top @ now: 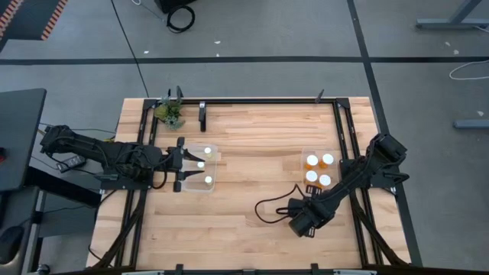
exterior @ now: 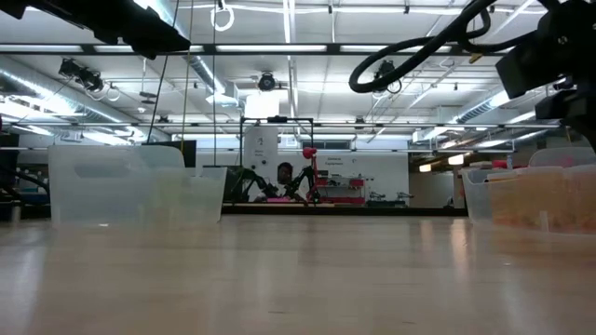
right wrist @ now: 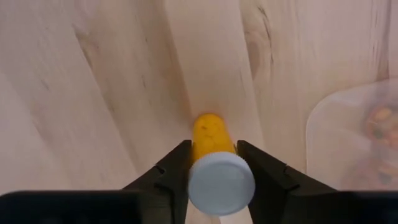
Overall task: Pick and place medicine bottles into bin by pill shape (circle, oval)
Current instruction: Move the orange pill bottle to the center of the table
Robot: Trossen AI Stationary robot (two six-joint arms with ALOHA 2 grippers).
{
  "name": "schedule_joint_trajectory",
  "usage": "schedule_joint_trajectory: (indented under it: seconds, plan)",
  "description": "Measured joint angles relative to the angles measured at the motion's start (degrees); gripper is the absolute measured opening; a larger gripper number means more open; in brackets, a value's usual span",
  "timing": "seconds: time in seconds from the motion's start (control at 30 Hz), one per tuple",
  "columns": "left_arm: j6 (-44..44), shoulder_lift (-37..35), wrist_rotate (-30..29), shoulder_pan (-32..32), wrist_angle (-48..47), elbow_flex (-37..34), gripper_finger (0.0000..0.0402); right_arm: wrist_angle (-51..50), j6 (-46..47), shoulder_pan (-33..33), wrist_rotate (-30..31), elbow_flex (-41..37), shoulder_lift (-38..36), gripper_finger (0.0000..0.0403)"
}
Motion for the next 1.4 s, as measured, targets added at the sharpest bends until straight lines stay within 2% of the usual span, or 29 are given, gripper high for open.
schedule_joint_trajectory:
  seconds: [0.23, 0.6, 1.03, 1.4]
  plan:
    - [0.0, 0.0, 0.0, 0.0, -0.1, 0.0, 0.0173, 0.0, -2.5, -2.5, -0.5, 0.6, 0.0, 0.0121]
    - [-1.5, 0.0, 0.0, 0.0, -3.0, 0.0, 0.0172, 0.6, -14.8, -10.7, 2.5, 4.3, 0.0, 0.0122]
    - [-9.1, 0.0, 1.5, -0.1, -11.4, 0.0, 0.0192, 11.3, -32.4, -23.0, 3.2, 4.5, 0.0, 0.0122]
    - [-9.6, 0.0, 3.3, -0.1, -11.5, 0.0, 0.0187, 23.5, -45.9, -30.2, 4.4, 4.5, 0.0, 0.0122]
